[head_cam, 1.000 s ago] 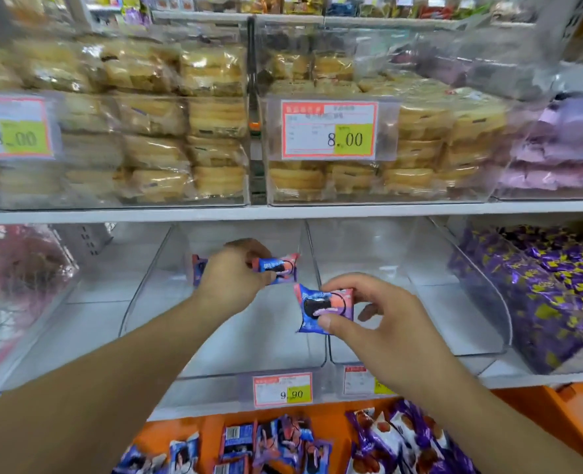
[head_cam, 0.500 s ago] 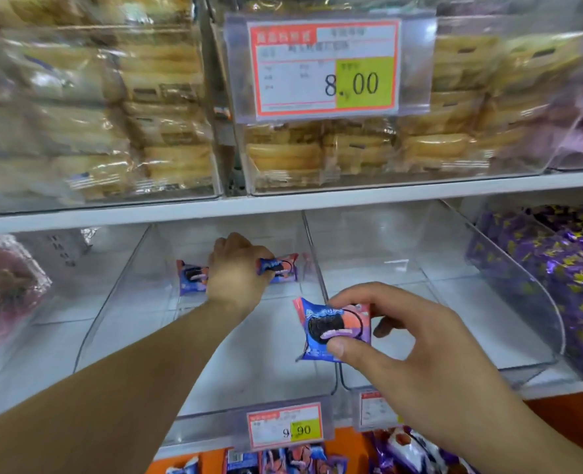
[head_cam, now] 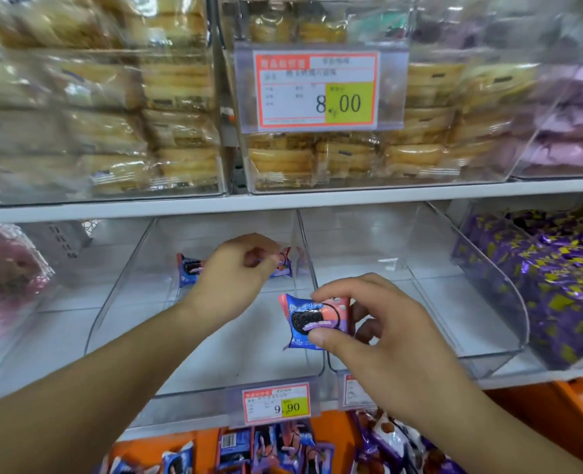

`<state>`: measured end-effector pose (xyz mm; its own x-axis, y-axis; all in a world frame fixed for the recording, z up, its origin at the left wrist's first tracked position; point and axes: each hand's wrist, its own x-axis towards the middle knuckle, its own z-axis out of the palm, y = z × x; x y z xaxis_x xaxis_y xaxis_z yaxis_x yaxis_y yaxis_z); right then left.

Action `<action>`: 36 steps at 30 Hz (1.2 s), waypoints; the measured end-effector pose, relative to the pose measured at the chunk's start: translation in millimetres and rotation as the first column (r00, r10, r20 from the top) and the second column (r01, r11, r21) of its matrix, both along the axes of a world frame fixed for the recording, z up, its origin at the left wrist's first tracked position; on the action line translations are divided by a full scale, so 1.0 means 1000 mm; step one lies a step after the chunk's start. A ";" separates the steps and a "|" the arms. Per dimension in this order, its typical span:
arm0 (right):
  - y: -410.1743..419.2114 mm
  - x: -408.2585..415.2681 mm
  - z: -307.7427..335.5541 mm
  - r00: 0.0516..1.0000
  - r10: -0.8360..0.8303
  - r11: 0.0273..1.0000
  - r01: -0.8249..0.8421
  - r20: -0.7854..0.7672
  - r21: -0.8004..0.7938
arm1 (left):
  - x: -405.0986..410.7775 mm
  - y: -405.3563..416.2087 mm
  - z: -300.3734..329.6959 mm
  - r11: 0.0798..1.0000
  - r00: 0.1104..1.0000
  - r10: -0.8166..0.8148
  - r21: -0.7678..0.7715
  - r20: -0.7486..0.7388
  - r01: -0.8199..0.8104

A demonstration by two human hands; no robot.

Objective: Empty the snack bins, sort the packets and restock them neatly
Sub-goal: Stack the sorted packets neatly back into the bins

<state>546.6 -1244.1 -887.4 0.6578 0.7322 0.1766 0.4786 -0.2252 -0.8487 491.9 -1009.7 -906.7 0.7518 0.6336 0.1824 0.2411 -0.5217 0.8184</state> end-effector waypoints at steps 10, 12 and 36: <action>0.013 -0.013 0.013 0.997 0.049 0.998 -0.045 -0.061 0.054 | -0.092 -0.044 0.044 0.901 0.946 -0.319 -0.291 0.056 0.321; 0.010 -0.009 0.013 0.993 0.067 0.998 -0.065 0.100 -0.023 | -0.091 -0.035 0.040 0.933 0.974 -0.217 -0.278 0.068 0.227; 0.001 0.020 -0.022 0.922 0.164 0.972 -0.091 0.351 -0.214 | 0.040 0.058 -0.079 0.732 0.958 0.246 0.676 -0.147 -0.084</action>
